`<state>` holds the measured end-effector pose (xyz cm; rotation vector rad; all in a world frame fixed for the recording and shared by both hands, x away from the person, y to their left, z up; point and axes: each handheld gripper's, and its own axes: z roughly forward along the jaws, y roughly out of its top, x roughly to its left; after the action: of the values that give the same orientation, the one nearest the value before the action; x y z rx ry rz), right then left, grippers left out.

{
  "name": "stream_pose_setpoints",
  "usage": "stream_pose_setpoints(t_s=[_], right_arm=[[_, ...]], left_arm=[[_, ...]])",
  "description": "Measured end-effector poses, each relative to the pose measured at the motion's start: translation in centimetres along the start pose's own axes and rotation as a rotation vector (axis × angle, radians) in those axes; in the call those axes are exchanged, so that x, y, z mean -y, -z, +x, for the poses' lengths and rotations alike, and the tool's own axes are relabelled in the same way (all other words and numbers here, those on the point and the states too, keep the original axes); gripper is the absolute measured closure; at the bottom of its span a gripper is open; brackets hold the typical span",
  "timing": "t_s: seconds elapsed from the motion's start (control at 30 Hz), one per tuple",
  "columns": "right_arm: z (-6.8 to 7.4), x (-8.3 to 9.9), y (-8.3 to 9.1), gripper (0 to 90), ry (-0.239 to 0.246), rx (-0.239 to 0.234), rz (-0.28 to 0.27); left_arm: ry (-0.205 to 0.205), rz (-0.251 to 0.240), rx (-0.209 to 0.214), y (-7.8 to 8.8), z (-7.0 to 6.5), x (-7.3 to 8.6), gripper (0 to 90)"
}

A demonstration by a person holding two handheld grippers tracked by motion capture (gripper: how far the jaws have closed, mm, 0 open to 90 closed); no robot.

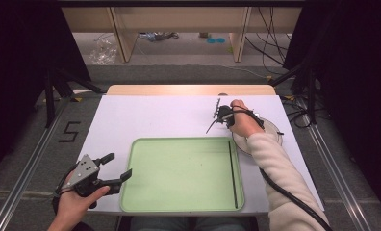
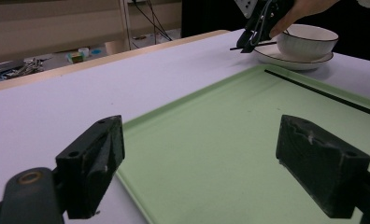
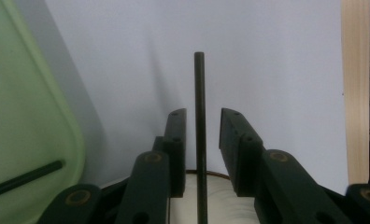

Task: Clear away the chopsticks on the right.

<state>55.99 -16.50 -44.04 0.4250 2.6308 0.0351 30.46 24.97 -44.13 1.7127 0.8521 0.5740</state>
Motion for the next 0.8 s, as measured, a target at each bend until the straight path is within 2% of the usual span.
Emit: stream_pose_setpoints(t_s=[0.17,0.33,0.43,0.53,0.67,0.8], right_arm=[[-0.1,0.1,-0.1,79.7,0.009,0.007,0.007],[0.0,0.0,0.0,86.9,0.038,0.016,0.000],[0.1,-0.1,0.2,87.5,0.059,0.030,-0.002],[0.2,-0.2,0.7,87.7,0.055,0.042,-0.016],[0.0,-0.4,1.6,87.8,0.073,0.070,-0.048],[-0.2,-0.4,2.5,87.9,0.057,0.091,-0.082]], left_arm=[[0.000,0.000,0.000,0.0,0.0,0.0,15.3],[0.000,0.001,0.001,0.0,0.0,0.0,15.3],[0.001,-0.001,0.000,0.0,0.0,0.0,15.3],[0.000,0.000,0.000,0.0,0.0,0.0,15.3],[0.002,-0.002,-0.001,0.0,0.0,0.0,15.3],[-0.001,-0.001,-0.001,0.0,0.0,0.0,15.3]])
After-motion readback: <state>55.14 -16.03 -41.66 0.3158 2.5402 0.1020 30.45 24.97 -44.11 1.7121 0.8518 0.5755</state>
